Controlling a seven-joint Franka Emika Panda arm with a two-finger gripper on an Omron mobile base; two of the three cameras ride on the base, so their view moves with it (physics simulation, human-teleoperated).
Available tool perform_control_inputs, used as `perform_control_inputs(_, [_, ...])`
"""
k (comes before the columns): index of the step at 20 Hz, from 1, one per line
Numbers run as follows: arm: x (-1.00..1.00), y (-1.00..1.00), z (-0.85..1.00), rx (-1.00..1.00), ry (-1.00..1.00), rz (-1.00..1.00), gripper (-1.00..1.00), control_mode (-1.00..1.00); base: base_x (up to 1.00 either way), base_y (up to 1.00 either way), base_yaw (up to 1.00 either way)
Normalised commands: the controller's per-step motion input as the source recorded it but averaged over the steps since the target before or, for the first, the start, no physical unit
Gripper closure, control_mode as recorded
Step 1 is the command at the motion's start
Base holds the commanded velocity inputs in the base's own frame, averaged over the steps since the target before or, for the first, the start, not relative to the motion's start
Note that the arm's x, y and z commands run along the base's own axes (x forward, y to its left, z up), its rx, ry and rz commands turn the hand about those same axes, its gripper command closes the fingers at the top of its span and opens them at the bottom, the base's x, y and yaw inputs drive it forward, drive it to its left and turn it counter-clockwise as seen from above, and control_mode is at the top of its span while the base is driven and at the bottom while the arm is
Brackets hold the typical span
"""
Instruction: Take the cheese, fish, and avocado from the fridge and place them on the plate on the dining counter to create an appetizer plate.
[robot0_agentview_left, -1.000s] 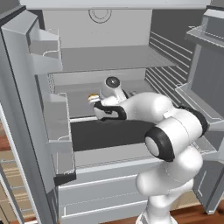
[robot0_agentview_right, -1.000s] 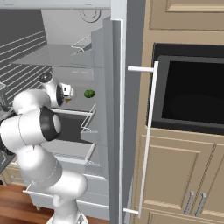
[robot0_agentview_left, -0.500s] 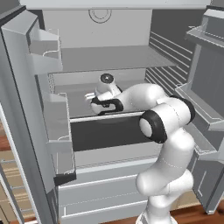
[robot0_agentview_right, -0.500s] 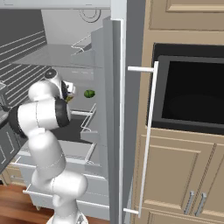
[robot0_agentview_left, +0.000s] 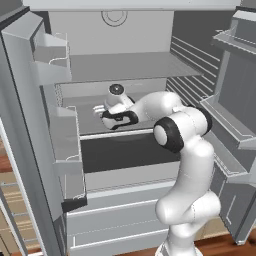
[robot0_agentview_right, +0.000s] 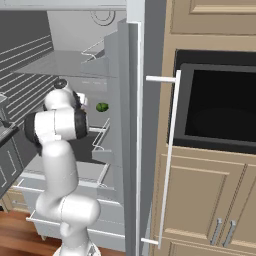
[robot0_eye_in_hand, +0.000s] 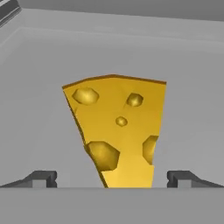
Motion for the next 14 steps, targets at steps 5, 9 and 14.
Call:
perform_control_inputs(5, [0.29, 0.01, -0.32, 0.00, 0.00, 0.00, 1.00, -1.00, 0.00, 0.00, 0.00])
perform_control_inputs(9, [0.14, 0.03, -0.22, 0.00, 0.00, 0.00, 1.00, -1.00, 0.00, 0.00, 0.00])
perform_control_inputs(14, [-0.13, 0.01, -0.02, 0.00, -0.13, 0.00, 1.00, -1.00, 0.00, 0.00, 0.00])
